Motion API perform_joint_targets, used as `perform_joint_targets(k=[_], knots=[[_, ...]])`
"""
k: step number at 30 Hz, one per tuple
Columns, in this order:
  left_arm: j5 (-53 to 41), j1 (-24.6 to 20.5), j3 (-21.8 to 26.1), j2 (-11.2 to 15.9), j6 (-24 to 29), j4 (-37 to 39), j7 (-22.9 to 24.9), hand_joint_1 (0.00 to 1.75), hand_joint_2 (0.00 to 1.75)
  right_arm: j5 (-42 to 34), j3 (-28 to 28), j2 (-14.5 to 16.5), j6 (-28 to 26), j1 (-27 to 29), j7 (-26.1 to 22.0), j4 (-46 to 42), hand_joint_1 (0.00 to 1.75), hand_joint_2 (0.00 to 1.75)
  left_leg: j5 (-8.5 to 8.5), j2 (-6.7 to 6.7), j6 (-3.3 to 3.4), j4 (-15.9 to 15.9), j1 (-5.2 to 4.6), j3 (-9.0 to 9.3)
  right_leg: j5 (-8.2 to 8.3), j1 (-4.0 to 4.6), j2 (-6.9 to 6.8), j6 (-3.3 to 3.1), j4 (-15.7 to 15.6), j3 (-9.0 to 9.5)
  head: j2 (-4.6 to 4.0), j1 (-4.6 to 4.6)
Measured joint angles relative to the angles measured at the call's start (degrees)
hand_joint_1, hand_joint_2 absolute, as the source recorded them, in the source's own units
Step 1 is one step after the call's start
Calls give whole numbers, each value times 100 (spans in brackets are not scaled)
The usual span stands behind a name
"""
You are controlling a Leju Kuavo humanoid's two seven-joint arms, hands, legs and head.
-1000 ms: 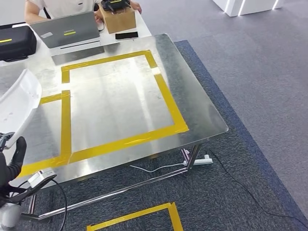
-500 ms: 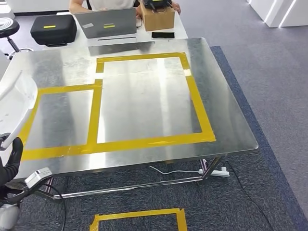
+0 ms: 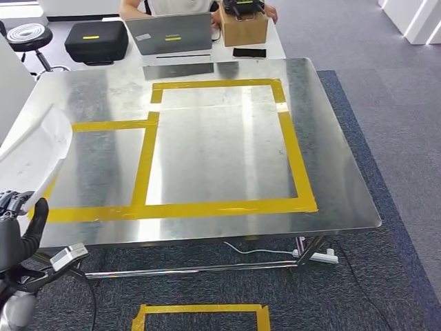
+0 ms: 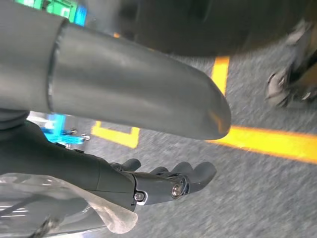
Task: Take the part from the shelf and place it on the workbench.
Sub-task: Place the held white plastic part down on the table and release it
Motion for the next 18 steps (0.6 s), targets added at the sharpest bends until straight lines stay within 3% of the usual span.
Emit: perform_joint_targets(k=[6, 11, 18], knots=[[-41, -86, -312, 100, -1, 282, 141, 175, 175, 36, 0, 0, 17, -8, 5, -1, 0, 0, 21, 1, -26, -61, 7, 38, -14, 18, -1, -47, 2, 12, -1, -1], [11, -246, -634, 255, -1, 704, 388, 175, 175, 108, 2, -3, 45, -14, 5, 0, 0, 0, 23, 1, -140, -74, 20, 37, -18, 27, -2, -63, 7, 10, -1, 2], [-22, -481, -1060, 478, -1, 1321, 730, 175, 175, 177, 8, -3, 79, -18, 5, -1, 0, 0, 17, 1, -154, -65, 15, 28, -17, 19, -1, -62, 3, 13, 0, 4]])
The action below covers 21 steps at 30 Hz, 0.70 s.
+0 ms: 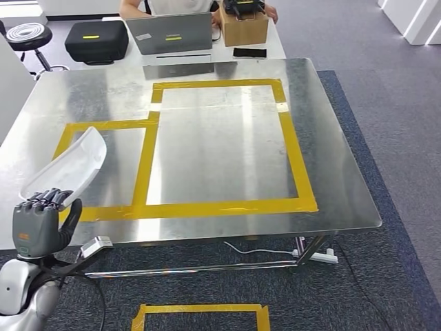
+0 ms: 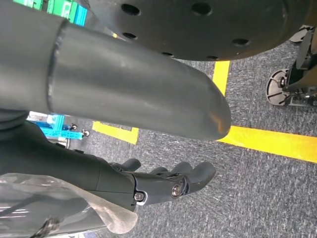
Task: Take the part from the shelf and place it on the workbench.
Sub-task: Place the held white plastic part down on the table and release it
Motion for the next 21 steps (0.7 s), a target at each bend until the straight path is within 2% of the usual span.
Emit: perform_joint_targets(k=[10, 21], knots=[[-54, -309, -235, 75, 0, 754, 161, 175, 175, 102, 13, 0, 0, -10, 34, -1, 0, 0, -6, 0, 7, 6, -22, -3, 2, -23, -1, 4, -7, 2, -1, -1], [-23, -380, -479, 69, 0, 1013, -124, 175, 175, 159, 16, 0, 5, -11, 22, -1, 0, 0, -8, 0, 10, 8, -24, -3, 2, -23, -1, 5, -7, 0, -1, -2]])
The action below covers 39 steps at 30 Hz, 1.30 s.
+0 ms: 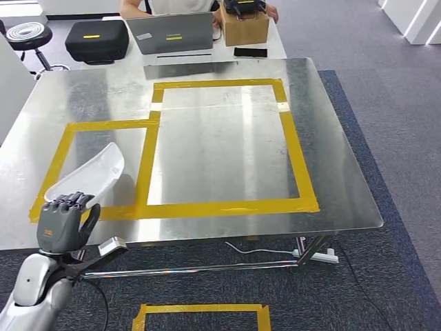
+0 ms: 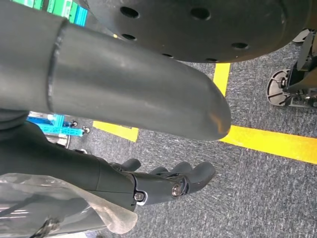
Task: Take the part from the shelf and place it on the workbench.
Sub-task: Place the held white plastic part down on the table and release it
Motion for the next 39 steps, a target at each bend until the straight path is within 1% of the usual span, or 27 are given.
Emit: perform_joint_targets(k=[1, 5, 11, 15, 25, 39], knots=[[9, 0, -34, -2, 0, 10, -25, 175, 175, 8, 0, 0, 1, 0, -4, 0, 0, 0, 0, 0, 0, 0, 0, 0, 0, 0, 0, 0, 0, 0, 0, 0], [23, 0, -132, -9, 0, 46, -45, 0, 175, 22, 0, 0, 2, 0, -7, 0, 0, 0, -1, 0, 1, 0, 0, 0, 0, 0, 0, 0, 0, 0, -1, 0], [75, -15, -204, -10, 2, 76, -14, 0, 175, 25, 0, 0, 10, 0, -7, 0, 0, 0, -1, 0, 1, 0, 0, 0, 0, 0, 0, 0, 0, 1, 1, 1], [119, -58, -256, -10, 2, 94, 47, 0, 0, 23, 0, 0, 16, 1, -5, 0, 0, 0, -1, 0, 1, 0, 0, 0, 0, 0, 0, 0, 0, 2, 0, 1], [203, -72, -305, -11, 4, 102, 143, 0, 0, 20, 0, 0, 3, 2, 4, 0, 0, 0, -1, 0, 1, 0, 0, 0, 0, 0, 0, 0, 0, 1, 1, 0], [455, -37, -164, -33, 9, -10, 22, 0, 0, 31, 0, 0, -1, 6, 2, 0, 0, 0, -1, 0, 1, 0, 0, 0, 0, 0, -1, 0, 0, 3, 1, -1]])
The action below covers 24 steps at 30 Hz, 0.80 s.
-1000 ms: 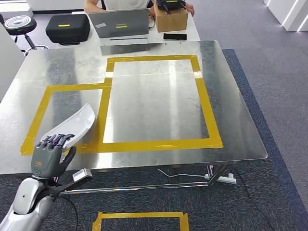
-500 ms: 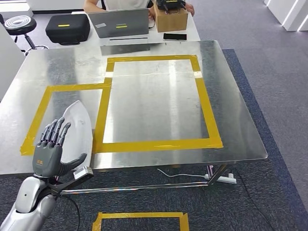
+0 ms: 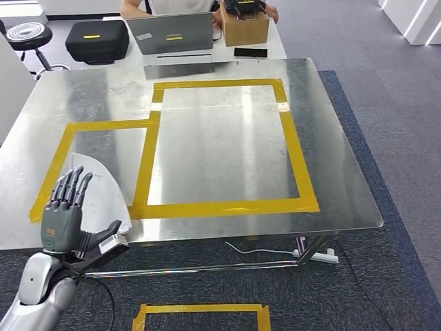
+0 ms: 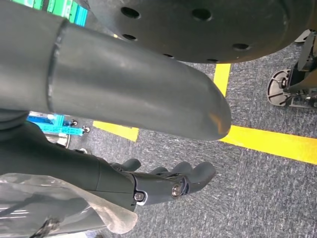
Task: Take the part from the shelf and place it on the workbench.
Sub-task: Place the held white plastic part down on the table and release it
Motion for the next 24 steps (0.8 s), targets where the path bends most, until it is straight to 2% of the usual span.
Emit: perform_joint_targets(k=[17, 24], knots=[[6, 79, 273, -16, 0, -158, -101, 0, 0, 13, 0, 0, 1, 1, -1, 1, 0, 0, -5, 0, 8, 12, -10, -1, 2, -9, -1, 4, -2, 2, -1, -1], [51, 83, 342, -16, 0, -161, -152, 0, 0, -5, 0, 0, 2, 1, 10, 0, 0, 0, -37, 0, 58, 54, -30, -8, -5, -26, -2, 39, -2, 14, 0, -1]])
